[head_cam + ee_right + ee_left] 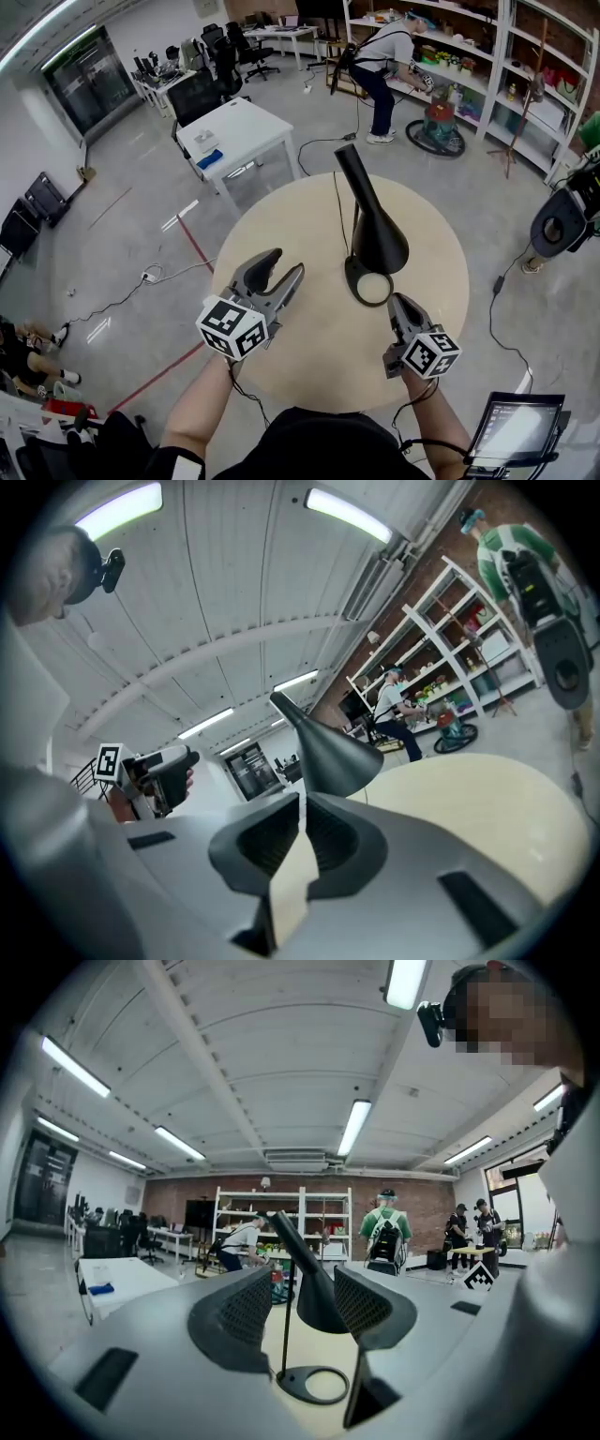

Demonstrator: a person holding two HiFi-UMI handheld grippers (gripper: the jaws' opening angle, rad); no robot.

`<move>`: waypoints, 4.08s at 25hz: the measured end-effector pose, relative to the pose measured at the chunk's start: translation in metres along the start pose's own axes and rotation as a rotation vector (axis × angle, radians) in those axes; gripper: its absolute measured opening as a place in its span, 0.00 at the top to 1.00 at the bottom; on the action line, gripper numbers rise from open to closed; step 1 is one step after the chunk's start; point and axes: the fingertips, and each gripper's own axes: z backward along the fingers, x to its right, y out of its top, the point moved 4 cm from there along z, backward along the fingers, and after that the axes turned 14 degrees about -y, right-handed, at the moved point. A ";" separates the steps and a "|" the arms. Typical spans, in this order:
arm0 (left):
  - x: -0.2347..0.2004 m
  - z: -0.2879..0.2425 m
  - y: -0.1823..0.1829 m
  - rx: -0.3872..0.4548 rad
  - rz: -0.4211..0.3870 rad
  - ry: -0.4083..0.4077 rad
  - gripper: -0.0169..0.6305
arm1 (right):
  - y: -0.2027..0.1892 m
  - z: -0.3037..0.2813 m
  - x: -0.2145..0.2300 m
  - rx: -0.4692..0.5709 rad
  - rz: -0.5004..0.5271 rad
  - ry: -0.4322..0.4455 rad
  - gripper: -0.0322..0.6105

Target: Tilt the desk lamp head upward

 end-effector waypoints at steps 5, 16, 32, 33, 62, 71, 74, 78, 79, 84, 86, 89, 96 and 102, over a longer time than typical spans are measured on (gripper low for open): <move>-0.022 -0.041 0.045 0.052 -0.132 -0.042 0.64 | -0.011 -0.022 0.013 -0.023 -0.110 -0.053 0.89; -0.061 -0.147 0.106 -0.021 -0.295 -0.143 0.64 | -0.002 -0.060 0.046 0.027 -0.443 -0.083 0.77; -0.088 -0.215 0.079 -0.148 -0.182 -0.154 0.64 | -0.001 -0.066 0.072 0.103 -0.565 0.035 0.77; -0.088 -0.216 0.078 -0.144 -0.177 -0.156 0.64 | 0.001 -0.065 0.072 0.111 -0.563 0.045 0.77; -0.118 -0.216 0.057 -0.042 0.111 -0.179 0.64 | 0.058 -0.014 0.053 0.187 -0.399 0.073 0.82; -0.130 -0.217 0.044 0.023 0.316 -0.185 0.64 | 0.105 0.014 0.040 0.234 -0.310 0.051 0.82; -0.130 -0.218 0.038 0.033 0.366 -0.195 0.64 | 0.120 0.024 0.032 0.245 -0.286 0.049 0.82; -0.131 -0.219 0.033 0.052 0.418 -0.207 0.64 | 0.137 0.031 0.021 0.263 -0.263 0.057 0.82; -0.133 -0.217 0.031 0.059 0.438 -0.210 0.64 | 0.140 0.032 0.017 0.264 -0.257 0.058 0.82; -0.138 -0.218 0.021 0.089 0.533 -0.221 0.64 | 0.162 0.036 0.003 0.267 -0.234 0.061 0.82; -0.139 -0.219 0.019 0.096 0.554 -0.221 0.64 | 0.173 0.037 -0.002 0.273 -0.232 0.063 0.82; -0.142 -0.218 0.014 0.109 0.587 -0.222 0.64 | 0.185 0.038 -0.011 0.283 -0.216 0.072 0.82; -0.145 -0.219 0.003 0.148 0.688 -0.237 0.64 | 0.206 0.038 -0.028 0.292 -0.191 0.084 0.82; -0.145 -0.223 -0.004 0.192 0.778 -0.248 0.64 | 0.224 0.036 -0.037 0.277 -0.154 0.091 0.82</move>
